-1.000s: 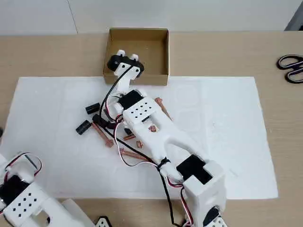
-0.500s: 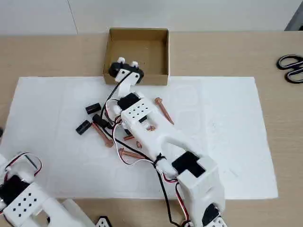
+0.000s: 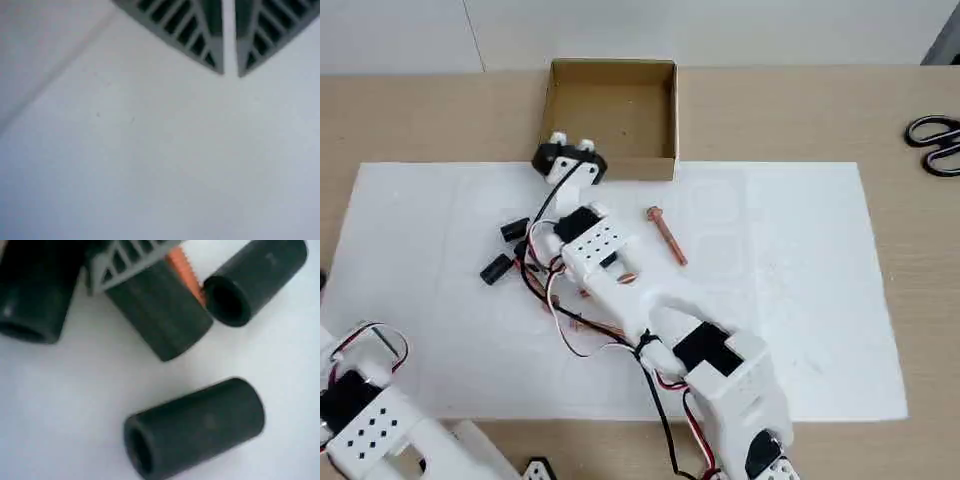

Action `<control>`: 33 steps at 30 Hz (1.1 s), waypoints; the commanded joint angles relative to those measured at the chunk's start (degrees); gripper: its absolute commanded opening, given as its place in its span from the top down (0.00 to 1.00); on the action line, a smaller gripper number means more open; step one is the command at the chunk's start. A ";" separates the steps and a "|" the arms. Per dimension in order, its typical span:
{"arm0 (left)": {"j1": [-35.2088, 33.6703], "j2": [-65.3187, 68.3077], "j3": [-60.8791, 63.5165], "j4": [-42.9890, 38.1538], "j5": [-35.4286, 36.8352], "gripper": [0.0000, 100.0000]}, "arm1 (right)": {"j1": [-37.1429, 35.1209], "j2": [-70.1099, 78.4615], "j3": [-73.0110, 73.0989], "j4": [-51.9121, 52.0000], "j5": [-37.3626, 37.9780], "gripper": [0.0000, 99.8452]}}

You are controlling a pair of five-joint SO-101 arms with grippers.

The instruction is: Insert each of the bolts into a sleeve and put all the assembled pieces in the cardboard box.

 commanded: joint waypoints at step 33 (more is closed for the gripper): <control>23.30 -0.62 -10.95 10.90 0.00 0.99 | 7.87 -12.70 -9.93 16.31 12.57 1.00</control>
